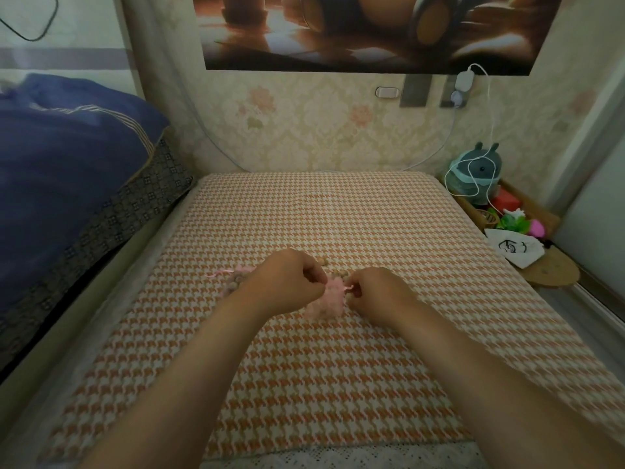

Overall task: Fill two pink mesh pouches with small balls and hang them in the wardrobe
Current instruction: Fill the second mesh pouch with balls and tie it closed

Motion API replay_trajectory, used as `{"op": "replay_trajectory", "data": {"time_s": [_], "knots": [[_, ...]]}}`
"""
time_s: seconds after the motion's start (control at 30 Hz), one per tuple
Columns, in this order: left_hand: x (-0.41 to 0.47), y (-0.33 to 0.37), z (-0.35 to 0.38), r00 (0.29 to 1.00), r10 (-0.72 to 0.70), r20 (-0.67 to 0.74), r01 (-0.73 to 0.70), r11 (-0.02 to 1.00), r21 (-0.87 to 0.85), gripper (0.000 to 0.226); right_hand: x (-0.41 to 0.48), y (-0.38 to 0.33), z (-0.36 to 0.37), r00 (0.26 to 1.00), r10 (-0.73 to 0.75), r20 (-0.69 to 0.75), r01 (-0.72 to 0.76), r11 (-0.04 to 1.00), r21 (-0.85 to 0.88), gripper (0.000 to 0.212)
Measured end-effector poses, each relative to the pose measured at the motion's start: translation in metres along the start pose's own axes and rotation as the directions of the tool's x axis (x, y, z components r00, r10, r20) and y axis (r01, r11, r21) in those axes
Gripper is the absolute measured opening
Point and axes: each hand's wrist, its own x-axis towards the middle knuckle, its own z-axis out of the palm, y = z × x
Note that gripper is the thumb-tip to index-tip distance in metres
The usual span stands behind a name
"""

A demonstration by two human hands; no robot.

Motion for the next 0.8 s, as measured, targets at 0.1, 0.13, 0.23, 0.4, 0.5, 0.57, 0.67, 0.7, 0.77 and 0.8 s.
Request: {"op": "replay_trajectory", "data": {"time_s": [0.1,0.13,0.23,0.4,0.5,0.57,0.67,0.7,0.77,0.8], "knots": [[0.001,-0.002,0.001,1.000,0.003,-0.001,-0.004,1.000,-0.026,0.016,0.000,-0.002,-0.002,1.000,0.018,-0.011,-0.018,1.000,0.008,0.006],[0.000,-0.001,0.001,1.000,0.004,-0.002,-0.004,1.000,-0.023,0.018,-0.001,-0.002,-0.005,0.999,0.028,-0.031,-0.027,0.999,0.043,0.006],[0.001,-0.003,0.001,1.000,0.009,-0.010,-0.010,0.999,-0.041,0.021,-0.001,-0.004,-0.021,0.986,0.049,-0.157,-0.011,0.971,0.238,0.011],[0.003,-0.005,0.005,1.000,0.004,0.009,-0.003,0.993,-0.118,0.024,-0.013,-0.023,-0.049,0.951,-0.040,-0.305,0.187,0.863,0.469,0.011],[0.004,-0.007,0.007,1.000,0.000,0.010,0.002,0.987,-0.158,0.024,-0.020,-0.030,-0.050,0.954,-0.163,-0.250,0.250,0.894,0.373,0.011],[0.005,-0.009,0.008,1.000,0.010,0.011,-0.008,0.984,-0.176,0.024,-0.021,-0.031,-0.044,0.958,-0.209,-0.194,0.260,0.920,0.293,0.014],[0.004,-0.011,0.009,1.000,0.015,0.014,-0.012,0.979,-0.203,0.023,-0.019,-0.028,-0.039,0.957,-0.227,-0.183,0.269,0.930,0.250,0.018],[0.004,-0.011,0.010,1.000,0.011,0.012,-0.008,0.977,-0.212,0.022,-0.019,-0.027,-0.040,0.955,-0.226,-0.191,0.270,0.930,0.249,0.017],[0.004,-0.011,0.011,1.000,0.005,0.005,-0.003,0.975,-0.223,0.019,-0.017,-0.025,-0.043,0.955,-0.226,-0.191,0.269,0.934,0.237,0.015],[0.005,-0.011,0.011,1.000,0.007,0.003,-0.006,0.974,-0.226,0.017,-0.017,-0.025,-0.044,0.955,-0.234,-0.182,0.272,0.936,0.222,0.014]]}}
